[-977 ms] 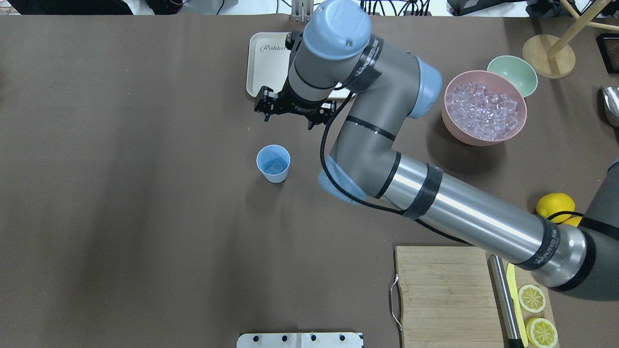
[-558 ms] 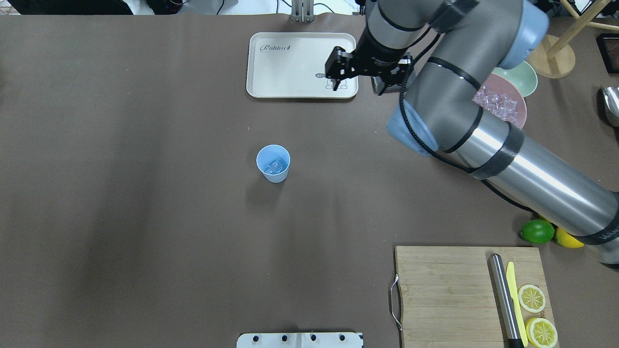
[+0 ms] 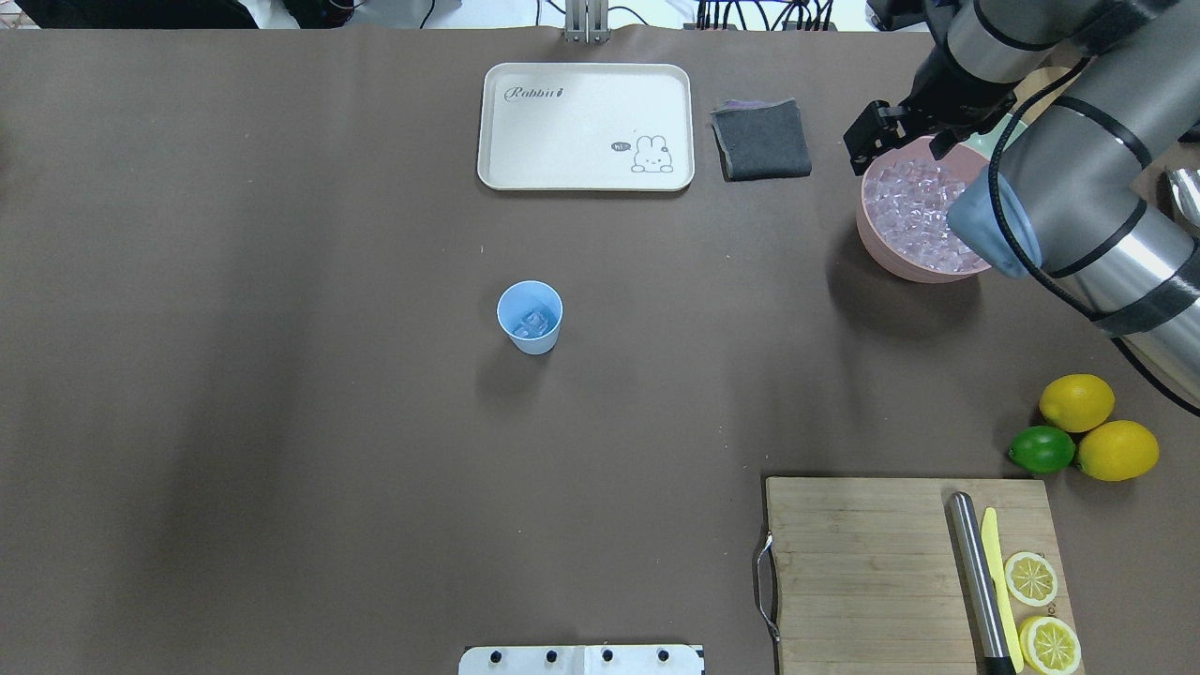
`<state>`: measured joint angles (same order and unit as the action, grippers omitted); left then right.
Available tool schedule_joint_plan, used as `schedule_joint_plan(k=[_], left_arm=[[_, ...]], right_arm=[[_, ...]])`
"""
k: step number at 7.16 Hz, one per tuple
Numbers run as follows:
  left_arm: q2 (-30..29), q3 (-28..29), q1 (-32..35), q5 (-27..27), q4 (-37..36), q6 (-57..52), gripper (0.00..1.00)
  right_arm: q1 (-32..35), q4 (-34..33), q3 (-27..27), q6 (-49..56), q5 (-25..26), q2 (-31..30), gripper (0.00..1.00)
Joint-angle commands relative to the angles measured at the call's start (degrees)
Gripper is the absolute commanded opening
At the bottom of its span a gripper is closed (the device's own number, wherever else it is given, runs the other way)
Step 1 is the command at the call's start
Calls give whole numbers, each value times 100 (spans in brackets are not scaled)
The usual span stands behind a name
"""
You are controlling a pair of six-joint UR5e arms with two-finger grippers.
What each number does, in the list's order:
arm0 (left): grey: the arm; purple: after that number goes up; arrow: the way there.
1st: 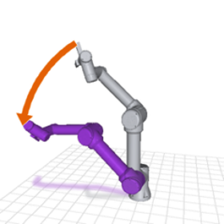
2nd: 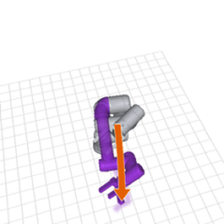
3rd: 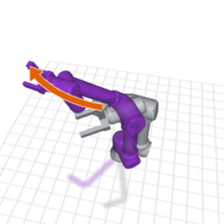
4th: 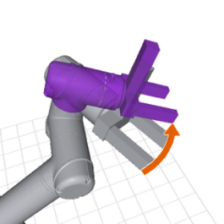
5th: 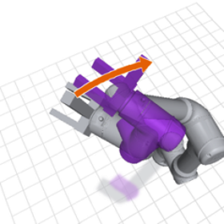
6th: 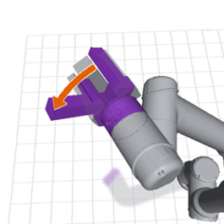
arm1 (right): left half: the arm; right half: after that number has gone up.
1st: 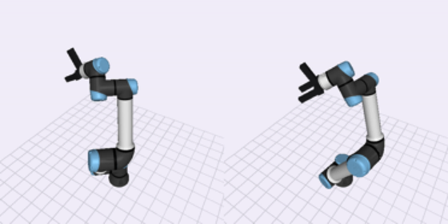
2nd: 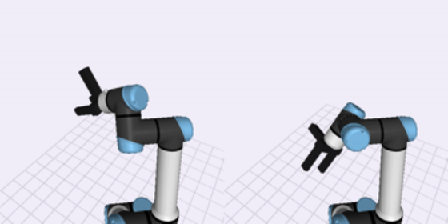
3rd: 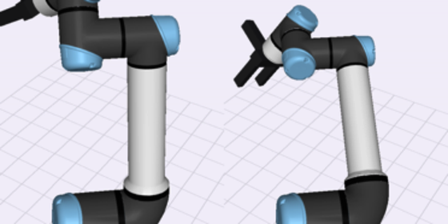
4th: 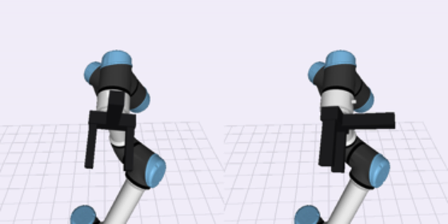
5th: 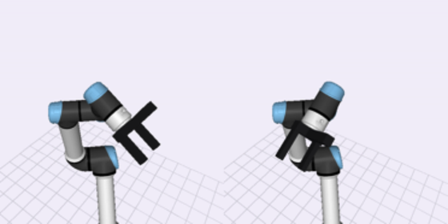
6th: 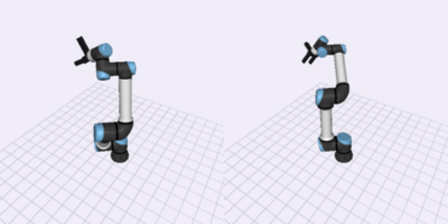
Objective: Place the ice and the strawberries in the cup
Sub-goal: 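Move the right gripper back over the pink ice bowl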
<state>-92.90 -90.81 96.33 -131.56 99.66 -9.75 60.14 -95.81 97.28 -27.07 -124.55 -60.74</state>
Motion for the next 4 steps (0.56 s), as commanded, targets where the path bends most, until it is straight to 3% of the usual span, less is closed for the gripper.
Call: schedule_joint_plan(k=[1, 4], left_arm=[[-17, -7, -9, -10, -8, 0, 98], [-17, -7, -105, -19, 35, 0, 98]], right_arm=[[374, -51, -130, 598, -25, -340, 99], [578, 27, -323, -920, 97, -571, 98]])
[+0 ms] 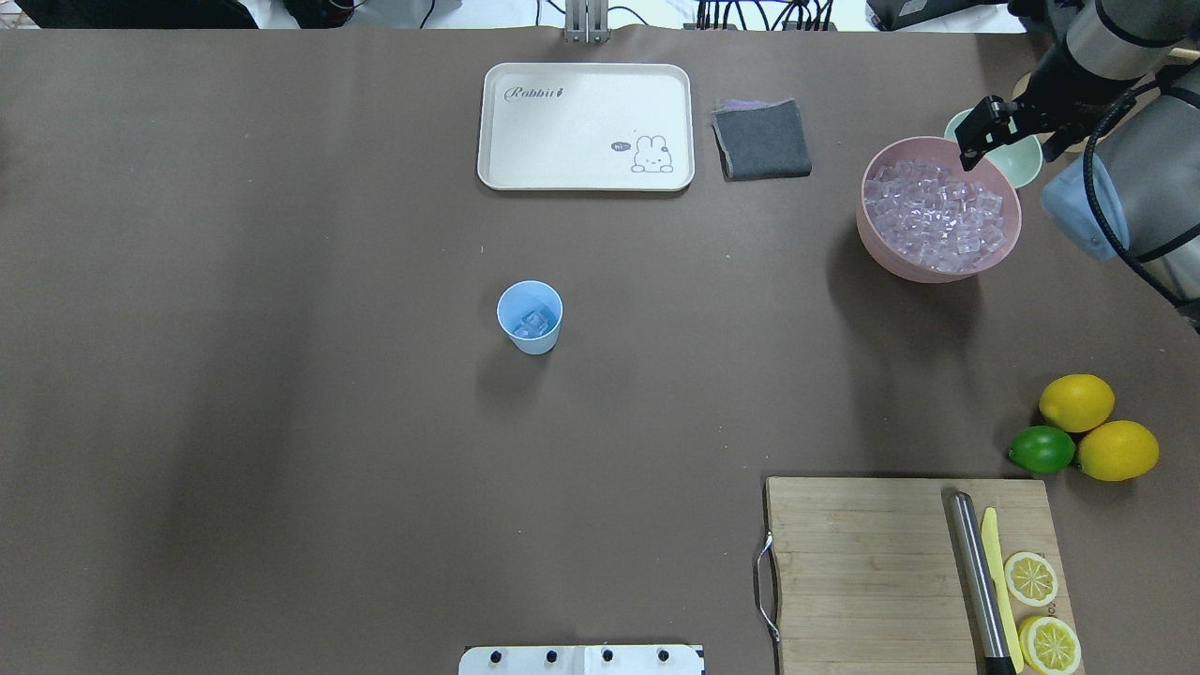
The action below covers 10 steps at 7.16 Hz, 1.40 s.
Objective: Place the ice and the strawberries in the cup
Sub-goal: 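Move the right gripper back over the pink ice bowl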
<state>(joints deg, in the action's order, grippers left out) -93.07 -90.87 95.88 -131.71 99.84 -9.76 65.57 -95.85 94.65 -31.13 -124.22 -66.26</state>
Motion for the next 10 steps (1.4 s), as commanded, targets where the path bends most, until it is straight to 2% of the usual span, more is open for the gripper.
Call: schedule_joint_plan(k=[1, 3, 4, 7, 10], left_arm=[[-1, 0, -87, -3, 18, 0, 98], [-9, 0, -113, -3, 18, 0, 98], [-9, 0, -105, 5, 18, 0, 98], [-9, -27, -105, -3, 27, 0, 98], [-27, -36, -113, 5, 18, 9, 98]], right_arm=[[-174, 31, -78, -647, 73, 112, 97], [-604, 276, -87, -623, 126, 105, 93], [-815, 277, -165, -518, 135, 43, 88], [-940, 277, -332, -229, 319, -19, 75], [-975, 277, -534, -209, 302, -10, 73]])
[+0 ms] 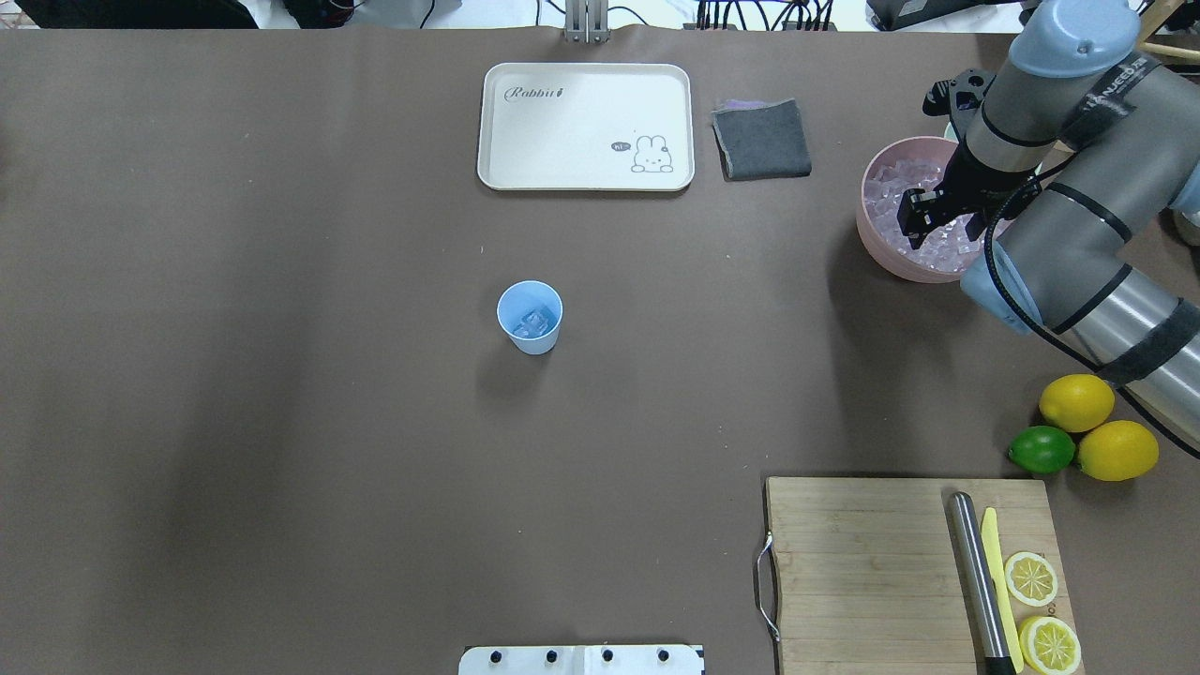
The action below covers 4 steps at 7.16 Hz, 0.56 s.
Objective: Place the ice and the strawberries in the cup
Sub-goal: 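Lower the right gripper into the ice and grasp a third cube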
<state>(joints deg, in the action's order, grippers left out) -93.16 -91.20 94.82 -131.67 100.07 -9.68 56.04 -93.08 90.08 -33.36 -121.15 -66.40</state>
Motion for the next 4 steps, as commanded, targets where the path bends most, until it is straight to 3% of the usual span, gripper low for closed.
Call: schedule_joint_plan(k=[1, 4], left_arm=[[-79, 23, -7, 1, -13, 1, 98], [-159, 32, -7, 1, -22, 10, 98]], right_arm=[[-23, 0, -87, 14, -5, -13, 73], [-23, 0, -43, -21, -5, -189, 74]])
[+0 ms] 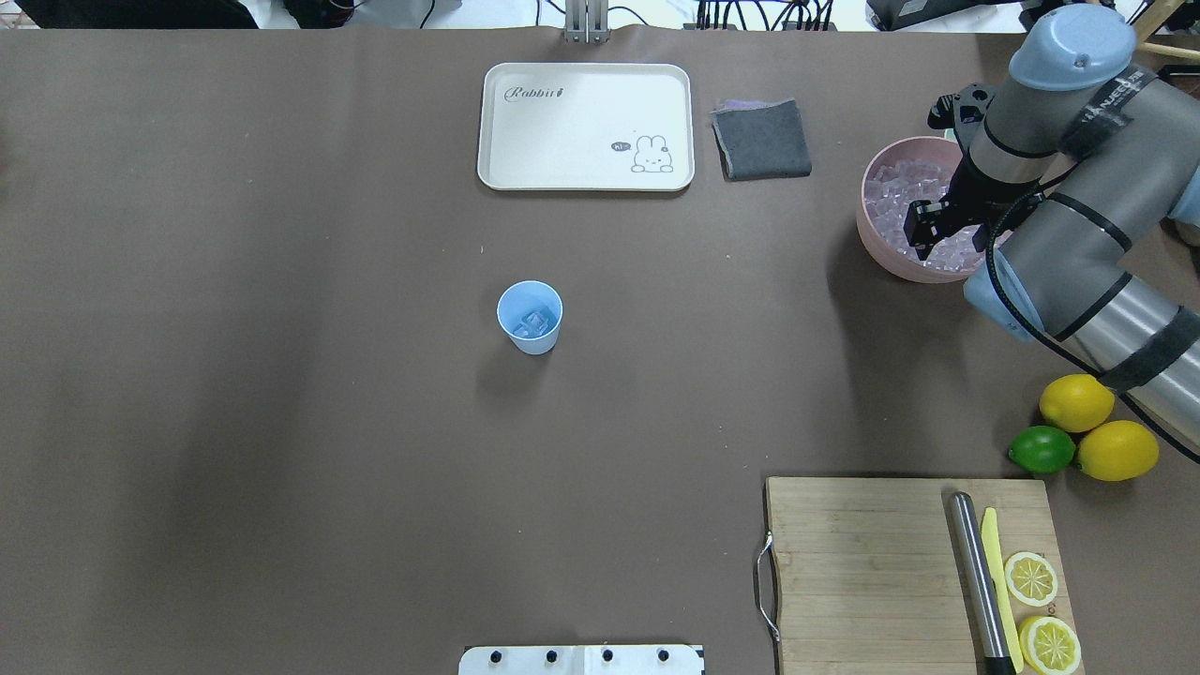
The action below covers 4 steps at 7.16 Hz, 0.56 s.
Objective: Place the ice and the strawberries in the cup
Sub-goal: 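Lower the right gripper into the ice and grasp a third cube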
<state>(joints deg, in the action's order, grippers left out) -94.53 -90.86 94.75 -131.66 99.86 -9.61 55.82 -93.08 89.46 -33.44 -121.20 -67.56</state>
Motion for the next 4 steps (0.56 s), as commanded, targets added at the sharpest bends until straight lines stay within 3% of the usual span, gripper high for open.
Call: schedule_joint_plan(k=[1, 3, 4], left_arm=[[-22, -20, 0, 0, 7, 3, 98], [-22, -2, 0, 0, -1, 3, 98], [-22, -2, 0, 0, -1, 3, 98]], right_arm=[[-1, 0, 36, -31, 0, -99, 74], [-18, 0, 63, -110, -9, -91, 70], [-36, 0, 63, -163, -18, -73, 56]])
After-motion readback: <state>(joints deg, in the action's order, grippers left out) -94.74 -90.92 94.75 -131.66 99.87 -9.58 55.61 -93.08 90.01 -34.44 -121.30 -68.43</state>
